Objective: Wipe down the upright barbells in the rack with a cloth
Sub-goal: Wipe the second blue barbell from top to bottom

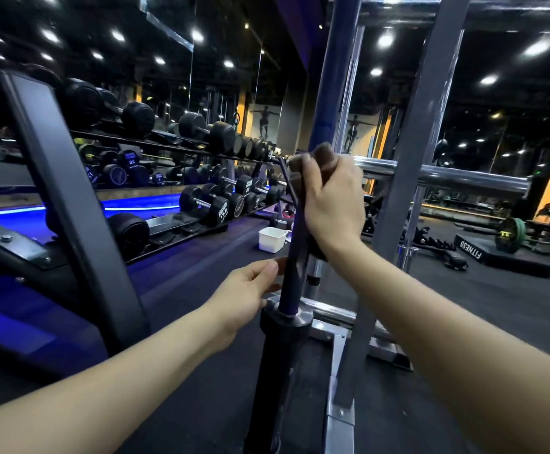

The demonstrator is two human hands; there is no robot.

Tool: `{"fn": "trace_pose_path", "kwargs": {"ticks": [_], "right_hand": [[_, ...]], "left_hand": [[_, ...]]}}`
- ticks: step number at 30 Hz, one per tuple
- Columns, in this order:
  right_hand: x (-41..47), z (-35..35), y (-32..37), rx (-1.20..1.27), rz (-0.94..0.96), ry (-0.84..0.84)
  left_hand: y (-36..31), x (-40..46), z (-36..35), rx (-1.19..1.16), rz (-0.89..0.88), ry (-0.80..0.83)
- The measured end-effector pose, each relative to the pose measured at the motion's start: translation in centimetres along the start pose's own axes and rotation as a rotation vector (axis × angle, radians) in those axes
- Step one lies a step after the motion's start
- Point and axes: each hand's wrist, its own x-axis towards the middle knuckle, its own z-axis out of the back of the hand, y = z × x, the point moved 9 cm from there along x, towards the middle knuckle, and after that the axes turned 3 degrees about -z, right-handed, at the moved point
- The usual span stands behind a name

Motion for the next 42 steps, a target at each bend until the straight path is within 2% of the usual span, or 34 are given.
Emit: {"fn": "trace_pose_path", "kwargs": {"ticks": [4, 7, 10, 17, 19, 22, 25, 28, 33, 37, 40, 42], "right_hand": [[-2.2, -0.8, -1.5, 0.053, 0.068, -0.038], [-6.3, -2.5, -5.2, 0.071, 0.015, 0.06], [-8.1, -2.9, -6.7, -0.019, -0.012, 0.12], [-1.2, -0.5, -1.0, 0.021, 0.061, -0.014], [-1.9, -0.8, -1.3, 0.075, 0.121, -0.003], [-5.6, -2.1, -4.4, 0.128, 0.096, 0.072], [-8.3, -3.0, -6.7, -0.028, 0.066, 0.174], [-7.0, -2.6, -6.0, -0.121, 0.062, 0.184], [-1.4, -1.1, -2.1, 0.035, 0.104, 0.079], [-5.1, -2.4, -4.8, 0.125, 0.14, 0.137], [-8.2, -3.3, -7.5, -0.064, 0.147, 0.247], [-7.8, -3.0, -7.4, -0.18, 0.162, 0.255]], "left_hand": [[0.6, 0.7, 0.4, 0.049, -0.071, 0.006], [0.6, 0.7, 0.4, -0.003, -0.129, -0.012], [0.9, 0.2, 0.0, 0.002, -0.142, -0.025], [1.4, -0.1, 0.4, 0.244, -0.129, 0.025], [1.7, 0.0, 0.7, 0.324, -0.145, 0.046], [2.9, 0.1, 0.9, 0.438, -0.152, 0.05], [3.8, 0.0, 0.8, 0.499, -0.104, 0.024], [4.1, -0.1, 0.4, 0.464, -0.027, 0.017], [4.5, 0.4, 1.2, 0.488, 0.074, -0.009], [4.6, 1.1, 1.3, 0.542, 0.071, 0.04], [4.7, 1.5, 1.6, 0.542, 0.095, 0.041], [4.9, 1.6, 1.7, 0.53, 0.122, 0.041]]}}
